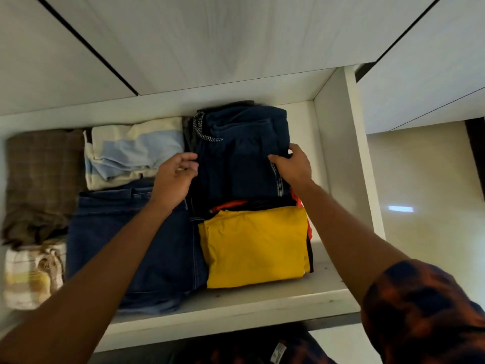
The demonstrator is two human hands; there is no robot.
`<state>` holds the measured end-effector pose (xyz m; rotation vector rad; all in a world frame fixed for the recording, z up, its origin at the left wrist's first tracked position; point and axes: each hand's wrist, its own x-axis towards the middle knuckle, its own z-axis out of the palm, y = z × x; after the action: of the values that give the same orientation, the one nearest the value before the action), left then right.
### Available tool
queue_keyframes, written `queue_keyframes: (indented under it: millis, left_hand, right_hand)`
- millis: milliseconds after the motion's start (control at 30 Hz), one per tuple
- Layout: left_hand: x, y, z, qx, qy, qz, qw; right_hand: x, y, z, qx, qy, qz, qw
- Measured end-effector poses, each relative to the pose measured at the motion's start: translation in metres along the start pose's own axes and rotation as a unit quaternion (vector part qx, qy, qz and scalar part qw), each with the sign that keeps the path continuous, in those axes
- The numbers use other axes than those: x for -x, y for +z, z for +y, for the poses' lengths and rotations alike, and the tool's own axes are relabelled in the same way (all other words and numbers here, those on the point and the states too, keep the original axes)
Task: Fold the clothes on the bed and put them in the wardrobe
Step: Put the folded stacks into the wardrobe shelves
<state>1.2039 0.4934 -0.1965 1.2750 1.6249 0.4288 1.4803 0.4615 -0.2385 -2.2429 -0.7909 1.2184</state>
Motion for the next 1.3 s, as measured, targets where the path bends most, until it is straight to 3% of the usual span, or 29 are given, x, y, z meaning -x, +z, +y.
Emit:
queue_keyframes:
  millis: [167, 300, 367, 433, 533, 667, 800, 1000, 1100, 1200, 1300]
  left_hand:
    - [0.061, -0.017, -0.025, -0.035, 0.136, 0.015, 0.990]
    - [0.099, -0.034, -0.044, -0.152, 0.291, 0.073, 0.942]
    - [0.116, -0.047, -0.054, -0.167, 0.324, 0.011, 0.931]
    - [0.131, -0.059, -0.061, -0.148, 0.318, -0.088, 0.932]
    - [0.161, -0.082, -0.089, -0.151, 0.333, -0.157, 0.917]
    - [0.208, -0.106, -0.134, -0.164, 0.341, -0.181, 0.908]
    - [0.255, -0.116, -0.175, -0.186, 0.352, -0.208, 0.893]
    - [0.289, -0.104, -0.204, -0.266, 0.415, -0.233, 0.838]
    - [0.295, -0.083, -0.216, -0.393, 0.333, -0.293, 0.806]
    - [0.289, -0.068, -0.230, -0.461, 0.216, -0.301, 0.806]
    - [0.280, -0.062, -0.230, -0.534, 0.214, -0.272, 0.771]
  right_hand:
    - [0.059, 0.002, 0.017, -0.050, -0.007, 0.052, 0.997]
    - [0.124, 0.016, 0.036, 0.008, -0.125, 0.090, 0.988]
    - [0.158, 0.024, 0.041, 0.038, -0.174, 0.114, 0.977]
    - [0.189, 0.032, 0.042, 0.013, -0.161, 0.083, 0.983]
    - [0.247, 0.062, 0.046, -0.007, -0.152, 0.024, 0.988]
    - [0.327, 0.108, 0.064, 0.035, -0.202, -0.021, 0.979]
    - [0.386, 0.140, 0.099, 0.142, -0.187, -0.047, 0.971]
    - [0.401, 0.165, 0.157, 0.330, -0.247, -0.077, 0.908]
    - [0.390, 0.181, 0.156, 0.360, -0.292, -0.082, 0.883]
    - [0.381, 0.185, 0.144, 0.400, -0.284, -0.104, 0.865]
    - [0.370, 0.182, 0.135, 0.436, -0.262, -0.120, 0.853]
